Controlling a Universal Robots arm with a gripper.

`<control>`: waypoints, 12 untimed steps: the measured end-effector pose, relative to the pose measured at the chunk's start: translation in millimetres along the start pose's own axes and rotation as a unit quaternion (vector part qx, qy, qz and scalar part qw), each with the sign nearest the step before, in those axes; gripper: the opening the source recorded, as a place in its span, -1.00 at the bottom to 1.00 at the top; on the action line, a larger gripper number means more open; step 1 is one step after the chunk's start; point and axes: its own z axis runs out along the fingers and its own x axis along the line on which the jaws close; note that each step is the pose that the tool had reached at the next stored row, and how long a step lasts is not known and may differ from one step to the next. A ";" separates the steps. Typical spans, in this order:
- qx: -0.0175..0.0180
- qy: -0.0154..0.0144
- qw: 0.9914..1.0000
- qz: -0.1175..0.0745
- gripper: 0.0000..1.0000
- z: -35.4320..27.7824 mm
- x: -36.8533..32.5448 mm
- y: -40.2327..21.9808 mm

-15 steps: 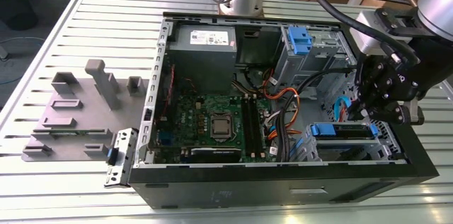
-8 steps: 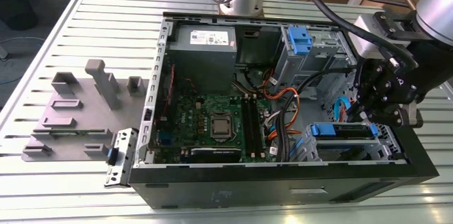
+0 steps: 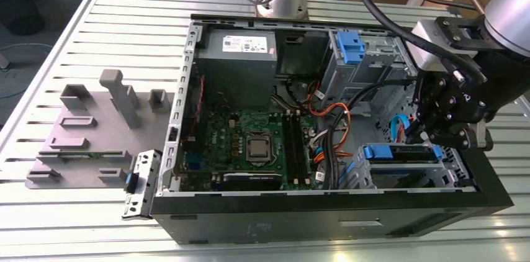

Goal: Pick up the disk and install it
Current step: 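Insert the first disk wire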

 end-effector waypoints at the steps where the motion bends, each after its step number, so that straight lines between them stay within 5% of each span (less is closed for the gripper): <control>1: 0.000 0.000 1.000 0.000 -0.68 0.3 0.0 0.1; 12: 0.002 0.000 1.000 -0.001 -0.68 3.2 2.6 0.6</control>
